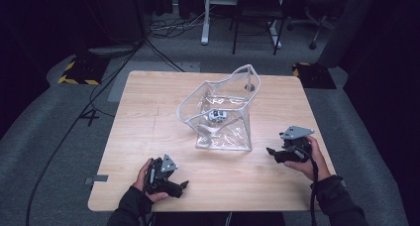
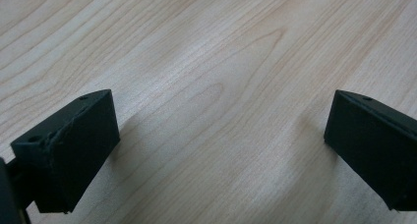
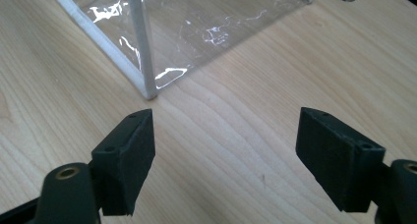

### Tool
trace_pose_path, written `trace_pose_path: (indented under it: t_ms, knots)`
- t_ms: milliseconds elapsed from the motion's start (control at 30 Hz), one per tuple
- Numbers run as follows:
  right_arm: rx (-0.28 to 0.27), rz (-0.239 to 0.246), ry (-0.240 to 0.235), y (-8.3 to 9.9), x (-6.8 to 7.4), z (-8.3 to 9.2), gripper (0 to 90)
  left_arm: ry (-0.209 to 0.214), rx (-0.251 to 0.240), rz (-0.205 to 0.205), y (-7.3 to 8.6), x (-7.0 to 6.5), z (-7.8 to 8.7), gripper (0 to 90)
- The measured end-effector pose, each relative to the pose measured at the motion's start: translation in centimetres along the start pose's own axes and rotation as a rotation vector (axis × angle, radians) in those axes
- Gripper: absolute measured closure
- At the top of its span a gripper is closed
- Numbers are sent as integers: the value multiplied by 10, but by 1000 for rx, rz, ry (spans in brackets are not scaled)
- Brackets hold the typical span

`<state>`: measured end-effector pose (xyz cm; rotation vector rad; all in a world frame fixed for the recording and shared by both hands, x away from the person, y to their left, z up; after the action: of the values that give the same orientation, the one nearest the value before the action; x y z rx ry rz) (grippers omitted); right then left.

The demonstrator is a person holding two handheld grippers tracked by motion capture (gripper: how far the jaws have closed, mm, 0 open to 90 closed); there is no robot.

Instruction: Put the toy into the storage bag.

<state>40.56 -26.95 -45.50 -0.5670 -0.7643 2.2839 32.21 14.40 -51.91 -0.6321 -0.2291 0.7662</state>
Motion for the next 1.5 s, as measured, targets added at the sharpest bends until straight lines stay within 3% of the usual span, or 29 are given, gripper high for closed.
trace_pose_path:
  t_ms: [367, 833, 1167, 1500]
  knots:
    - [29, 3, -8, 20, 3, -3, 230, 0, 0, 0, 0, 0, 0, 2]
    - [53, -29, -39, 51, 7, -3, 225, 0, 0, 0, 0, 0, 0, 2]
    - [68, -63, -47, 75, 5, 2, 221, 3, 1, 2, 0, 0, 0, 2]
    - [31, -133, -74, 93, 0, 9, 207, -1, 3, 4, 0, 0, 0, 2]
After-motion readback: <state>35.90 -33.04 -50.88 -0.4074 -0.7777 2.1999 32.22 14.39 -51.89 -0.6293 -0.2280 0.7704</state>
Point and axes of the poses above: each handheld gripper's, and its own axes: z roughly backward along the jaws, y roughly out of its underside, x roughly to its left, the point moved 2 cm from there along -z, roughly forward along the jaws, and after that the axes turned 3 degrees about x, right-handed, at the moved point
